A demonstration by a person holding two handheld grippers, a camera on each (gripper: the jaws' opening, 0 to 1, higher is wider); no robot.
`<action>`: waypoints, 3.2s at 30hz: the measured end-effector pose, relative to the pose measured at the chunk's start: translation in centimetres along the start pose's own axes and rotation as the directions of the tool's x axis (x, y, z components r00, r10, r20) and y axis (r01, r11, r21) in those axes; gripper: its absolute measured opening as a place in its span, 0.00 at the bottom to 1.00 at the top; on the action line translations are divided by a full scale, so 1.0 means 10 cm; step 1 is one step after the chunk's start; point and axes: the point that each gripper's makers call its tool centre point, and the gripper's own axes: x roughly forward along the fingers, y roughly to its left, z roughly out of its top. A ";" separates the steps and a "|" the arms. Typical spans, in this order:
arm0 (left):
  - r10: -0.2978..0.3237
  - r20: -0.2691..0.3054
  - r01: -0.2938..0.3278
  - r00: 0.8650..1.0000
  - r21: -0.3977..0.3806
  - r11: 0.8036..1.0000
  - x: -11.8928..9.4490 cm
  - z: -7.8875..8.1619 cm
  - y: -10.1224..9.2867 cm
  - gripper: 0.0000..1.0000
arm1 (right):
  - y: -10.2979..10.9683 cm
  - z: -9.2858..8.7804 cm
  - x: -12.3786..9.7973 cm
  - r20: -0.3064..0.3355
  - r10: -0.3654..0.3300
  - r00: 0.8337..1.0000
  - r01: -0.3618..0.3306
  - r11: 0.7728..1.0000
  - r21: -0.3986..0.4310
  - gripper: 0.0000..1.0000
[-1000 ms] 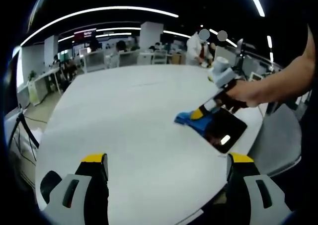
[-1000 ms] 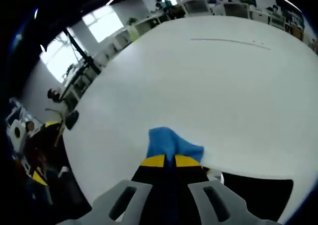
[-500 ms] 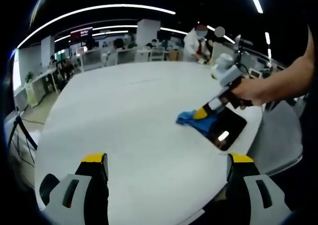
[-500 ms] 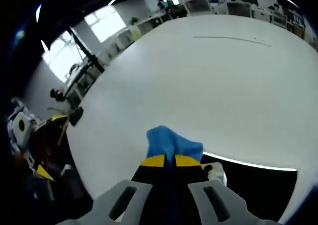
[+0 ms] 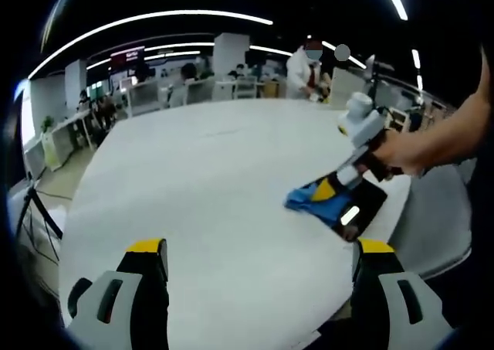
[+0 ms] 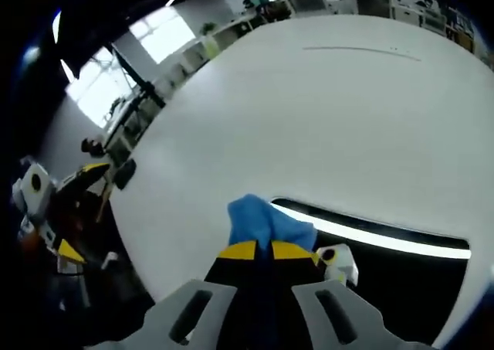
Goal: Wipe the mirror surface with the cleaning cloth until all visible marks leave the cleaned area.
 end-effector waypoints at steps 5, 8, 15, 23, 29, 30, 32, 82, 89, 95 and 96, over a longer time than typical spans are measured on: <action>-0.010 -0.002 0.010 1.000 0.008 1.000 0.03 -0.01 -0.11 1.00 | 0.04 -0.07 -0.03 0.001 0.013 1.000 -0.013 1.000 0.009 0.00; -0.014 -0.001 0.014 1.000 0.010 1.000 0.04 0.00 -0.14 1.00 | 0.07 -0.12 -0.06 -0.005 0.021 1.000 -0.021 1.000 0.004 0.00; -0.006 0.002 0.006 1.000 0.011 1.000 0.07 0.04 -0.14 1.00 | 0.06 -0.12 -0.05 -0.004 0.034 0.999 -0.034 0.999 -0.007 0.00; -0.002 0.007 0.002 1.000 0.007 1.000 0.10 0.08 -0.20 1.00 | 0.04 -0.12 -0.07 0.002 0.051 0.999 -0.051 0.998 -0.041 0.00; 0.000 0.011 0.000 1.000 0.005 1.000 0.11 0.08 -0.19 1.00 | -0.06 -0.16 -0.13 0.010 0.047 0.999 -0.046 0.997 -0.061 0.00; 0.001 0.011 -0.001 1.000 0.005 1.000 0.11 0.08 -0.19 1.00 | -0.08 -0.17 -0.14 0.012 0.046 0.999 -0.046 0.997 -0.059 0.00; 0.002 0.010 -0.002 1.000 0.006 1.000 0.10 0.09 -0.20 1.00 | -0.13 -0.18 -0.18 0.019 0.045 0.999 -0.044 0.998 -0.047 0.00; 0.014 0.014 -0.014 1.000 0.004 1.000 -0.02 0.01 -0.22 1.00 | -1.36 -0.49 -0.92 0.015 -0.082 0.997 0.082 0.996 0.029 0.00; 0.013 0.021 -0.013 1.000 -0.004 1.000 -0.02 0.00 -0.27 1.00 | -1.50 -0.54 -1.04 0.004 -0.101 0.995 0.101 0.994 0.042 0.00; 0.013 0.029 -0.013 0.999 -0.002 1.000 -0.02 0.00 -0.28 1.00 | -1.59 -0.55 -1.08 0.007 -0.131 0.991 0.131 0.990 0.043 0.00; 0.014 0.030 -0.014 0.999 -0.002 1.000 -0.02 0.00 -0.27 1.00 | -1.60 -0.55 -1.08 0.006 -0.135 0.991 0.134 0.990 0.041 0.00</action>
